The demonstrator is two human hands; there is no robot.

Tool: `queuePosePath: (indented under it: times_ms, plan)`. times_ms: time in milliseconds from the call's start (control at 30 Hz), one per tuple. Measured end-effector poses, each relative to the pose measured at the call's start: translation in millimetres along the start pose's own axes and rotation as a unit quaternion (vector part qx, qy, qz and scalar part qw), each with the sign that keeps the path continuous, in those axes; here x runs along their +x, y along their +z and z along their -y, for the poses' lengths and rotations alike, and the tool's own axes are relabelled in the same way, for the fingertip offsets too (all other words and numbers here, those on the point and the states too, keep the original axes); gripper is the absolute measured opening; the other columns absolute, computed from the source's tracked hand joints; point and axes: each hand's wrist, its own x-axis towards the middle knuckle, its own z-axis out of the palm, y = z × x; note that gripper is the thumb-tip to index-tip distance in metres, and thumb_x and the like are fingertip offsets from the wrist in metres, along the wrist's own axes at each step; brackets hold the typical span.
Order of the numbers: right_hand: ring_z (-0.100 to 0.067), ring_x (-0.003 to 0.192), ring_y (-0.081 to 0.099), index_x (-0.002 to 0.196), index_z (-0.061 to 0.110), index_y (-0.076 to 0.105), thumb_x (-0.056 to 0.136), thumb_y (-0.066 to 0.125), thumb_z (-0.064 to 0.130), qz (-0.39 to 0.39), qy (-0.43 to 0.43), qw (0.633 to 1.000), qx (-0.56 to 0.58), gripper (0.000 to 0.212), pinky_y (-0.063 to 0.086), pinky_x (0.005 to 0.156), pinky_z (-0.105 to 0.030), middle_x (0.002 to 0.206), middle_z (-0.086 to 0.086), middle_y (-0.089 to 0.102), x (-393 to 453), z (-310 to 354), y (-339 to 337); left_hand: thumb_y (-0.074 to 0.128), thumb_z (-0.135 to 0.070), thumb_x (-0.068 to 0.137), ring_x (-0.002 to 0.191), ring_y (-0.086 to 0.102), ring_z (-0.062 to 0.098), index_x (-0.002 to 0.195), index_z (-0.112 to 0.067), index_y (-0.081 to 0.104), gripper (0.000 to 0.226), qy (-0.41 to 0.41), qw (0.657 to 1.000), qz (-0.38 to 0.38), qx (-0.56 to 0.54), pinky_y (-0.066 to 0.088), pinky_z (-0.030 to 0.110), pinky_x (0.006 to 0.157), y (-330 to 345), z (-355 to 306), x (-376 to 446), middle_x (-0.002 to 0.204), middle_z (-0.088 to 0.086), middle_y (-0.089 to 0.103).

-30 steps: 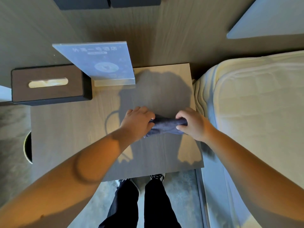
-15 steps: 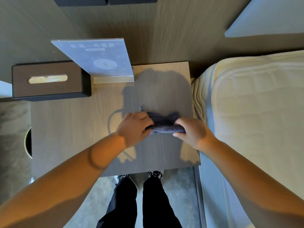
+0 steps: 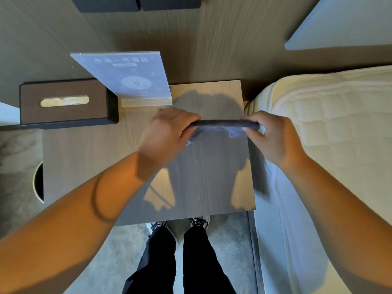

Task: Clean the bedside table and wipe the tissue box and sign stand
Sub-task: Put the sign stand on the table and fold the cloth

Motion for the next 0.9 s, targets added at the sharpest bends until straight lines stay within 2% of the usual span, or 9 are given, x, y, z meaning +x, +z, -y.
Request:
queuePosePath:
  times_ms: [100,233,333,400,500,633,700,833,900]
  plan:
    - [-0.019,0.094,0.064,0.105,0.007,0.068,0.085,0.063,0.01,0.0,-0.015,1.0,-0.01,0.021,0.041,0.08,-0.012,0.11,-0.008,0.07,-11,-11,12,0.055,-0.013,0.091,0.085,0.065,0.033,0.104,-0.005,0.07,0.021,0.029,0.999,-0.005,0.018,0.05,0.04,0.077,10,0,-12,0.095,0.013,0.071]
    - [-0.028,0.096,0.067,0.109,0.005,0.063,0.081,0.067,0.006,0.158,-0.002,0.985,-0.072,0.029,0.047,0.083,-0.027,0.115,-0.012,0.067,-65,-32,58,0.052,-0.011,0.085,0.083,0.072,0.033,0.092,-0.006,0.076,0.026,0.067,0.996,0.051,0.043,0.059,0.041,0.072,55,0,-70,0.092,0.013,0.075]
    - [-0.031,0.11,0.063,0.107,0.004,0.065,0.074,0.074,0.005,0.262,-0.03,0.96,-0.098,0.034,0.051,0.091,-0.041,0.12,-0.013,0.065,-115,-38,88,0.051,-0.012,0.082,0.092,0.073,0.028,0.085,-0.009,0.078,0.027,0.092,0.987,0.119,0.05,0.059,0.042,0.079,92,-7,-125,0.096,0.009,0.076]
    - [-0.027,0.115,0.06,0.087,0.008,0.065,0.067,0.077,0.006,0.261,-0.045,0.959,-0.104,0.024,0.048,0.095,-0.043,0.122,-0.008,0.065,-134,-38,96,0.058,-0.01,0.08,0.105,0.068,0.027,0.083,-0.011,0.076,0.019,0.067,0.985,0.152,0.046,0.053,0.043,0.092,106,-15,-154,0.108,0.008,0.074]
    - [-0.025,0.117,0.058,0.075,0.014,0.056,0.065,0.074,0.01,0.261,-0.059,0.958,-0.101,0.021,0.044,0.097,-0.038,0.127,-0.006,0.062,-148,-37,97,0.061,-0.014,0.077,0.13,0.05,0.031,0.081,-0.015,0.067,0.007,0.045,0.972,0.215,0.085,0.04,0.049,0.107,112,-27,-171,0.135,0.014,0.058]
    - [-0.03,0.121,0.051,0.069,0.016,0.045,0.068,0.064,0.017,0.26,-0.054,0.958,-0.111,0.019,0.043,0.095,-0.039,0.141,-0.012,0.05,-147,-35,93,0.066,-0.028,0.078,0.135,0.043,0.034,0.087,-0.013,0.067,0.018,0.004,0.948,0.288,0.136,0.038,0.054,0.107,105,-35,-160,0.142,0.019,0.05]
    - [-0.03,0.127,0.047,0.069,0.014,0.047,0.068,0.062,0.021,0.271,-0.058,0.953,-0.127,0.017,0.042,0.098,-0.041,0.143,-0.013,0.047,-144,-36,92,0.059,-0.032,0.083,0.137,0.039,0.037,0.093,-0.012,0.066,0.023,0.0,0.938,0.307,0.158,0.035,0.054,0.108,104,-38,-157,0.145,0.021,0.045]
    - [-0.031,0.125,0.05,0.068,0.014,0.05,0.068,0.063,0.024,0.298,-0.054,0.942,-0.145,0.017,0.044,0.095,-0.041,0.142,-0.014,0.048,-139,-32,87,0.034,-0.034,0.096,0.147,0.004,0.041,0.114,-0.012,0.053,0.034,-0.021,0.907,0.383,0.175,0.007,0.058,0.116,107,-43,-155,0.158,0.026,0.005]
    - [-0.029,0.122,0.053,0.069,0.012,0.051,0.07,0.064,0.023,0.3,-0.041,0.943,-0.138,0.017,0.041,0.092,-0.036,0.141,-0.013,0.05,-136,-32,84,0.032,-0.034,0.096,0.147,0.004,0.039,0.115,-0.013,0.053,0.036,-0.037,0.908,0.385,0.16,0.009,0.058,0.116,104,-46,-152,0.158,0.025,0.005]
